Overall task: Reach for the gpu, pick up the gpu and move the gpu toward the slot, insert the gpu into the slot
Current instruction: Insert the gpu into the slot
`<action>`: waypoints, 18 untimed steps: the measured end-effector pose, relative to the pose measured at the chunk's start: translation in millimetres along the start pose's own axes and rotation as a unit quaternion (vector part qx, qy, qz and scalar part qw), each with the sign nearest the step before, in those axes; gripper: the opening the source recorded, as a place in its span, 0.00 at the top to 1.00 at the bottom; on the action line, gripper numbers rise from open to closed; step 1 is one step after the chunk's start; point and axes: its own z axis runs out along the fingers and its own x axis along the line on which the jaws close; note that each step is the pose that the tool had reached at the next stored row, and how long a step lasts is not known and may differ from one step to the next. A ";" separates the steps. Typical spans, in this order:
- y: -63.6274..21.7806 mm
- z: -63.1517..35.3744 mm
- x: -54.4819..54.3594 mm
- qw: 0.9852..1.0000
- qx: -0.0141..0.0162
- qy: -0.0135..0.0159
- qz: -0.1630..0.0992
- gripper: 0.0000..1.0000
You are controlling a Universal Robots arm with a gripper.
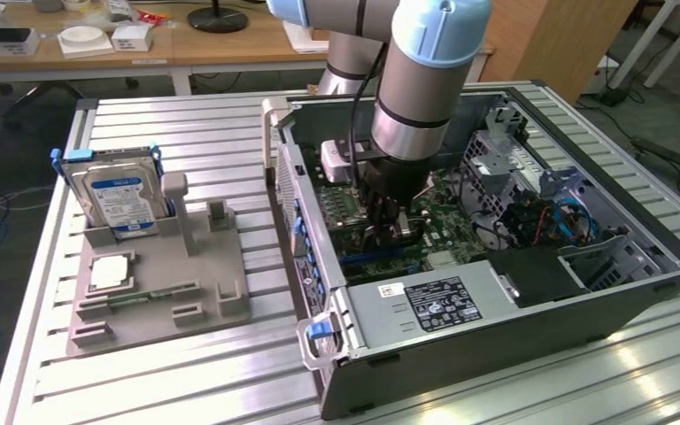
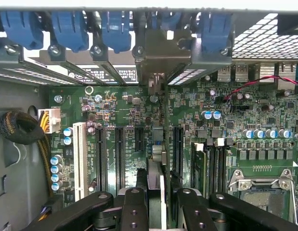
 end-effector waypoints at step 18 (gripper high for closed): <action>1.1 3.7 0.1 1.000 0.000 0.000 0.000 0.72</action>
